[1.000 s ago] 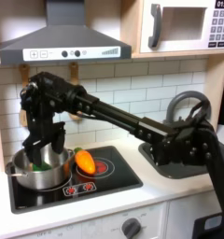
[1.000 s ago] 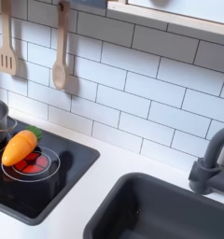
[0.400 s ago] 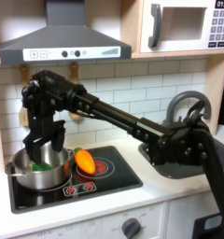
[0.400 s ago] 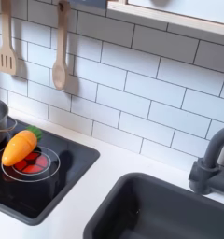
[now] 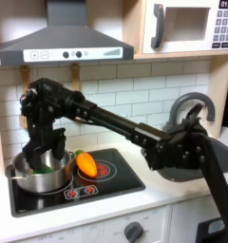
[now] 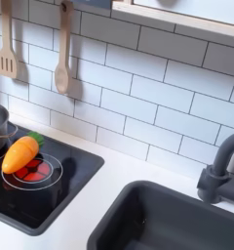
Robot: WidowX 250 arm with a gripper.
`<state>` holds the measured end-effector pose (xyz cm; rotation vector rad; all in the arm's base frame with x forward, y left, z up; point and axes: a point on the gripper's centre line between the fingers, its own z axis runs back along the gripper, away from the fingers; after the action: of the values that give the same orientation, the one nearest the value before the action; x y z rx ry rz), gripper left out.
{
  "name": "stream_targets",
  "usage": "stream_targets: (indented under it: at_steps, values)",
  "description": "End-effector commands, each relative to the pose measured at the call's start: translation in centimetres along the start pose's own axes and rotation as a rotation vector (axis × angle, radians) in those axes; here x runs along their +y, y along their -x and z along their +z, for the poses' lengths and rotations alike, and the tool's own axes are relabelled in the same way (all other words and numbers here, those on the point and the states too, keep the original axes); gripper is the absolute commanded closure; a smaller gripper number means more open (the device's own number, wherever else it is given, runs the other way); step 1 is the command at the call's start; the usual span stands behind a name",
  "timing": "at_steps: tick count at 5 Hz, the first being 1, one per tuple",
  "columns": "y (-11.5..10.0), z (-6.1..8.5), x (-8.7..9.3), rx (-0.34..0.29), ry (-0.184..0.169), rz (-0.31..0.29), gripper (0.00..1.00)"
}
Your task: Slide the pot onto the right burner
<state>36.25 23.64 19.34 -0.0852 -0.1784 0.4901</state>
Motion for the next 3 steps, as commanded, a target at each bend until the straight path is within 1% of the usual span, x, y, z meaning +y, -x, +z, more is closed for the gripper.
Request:
stream_targets:
  at_steps: [1, 3]
  values:
    - [0.01, -1.34, 0.30, 0.034, -0.010, -0.007, 0.00]
    - [0.16, -1.79, 0.22, 0.045, -0.018, -0.020, 0.00]
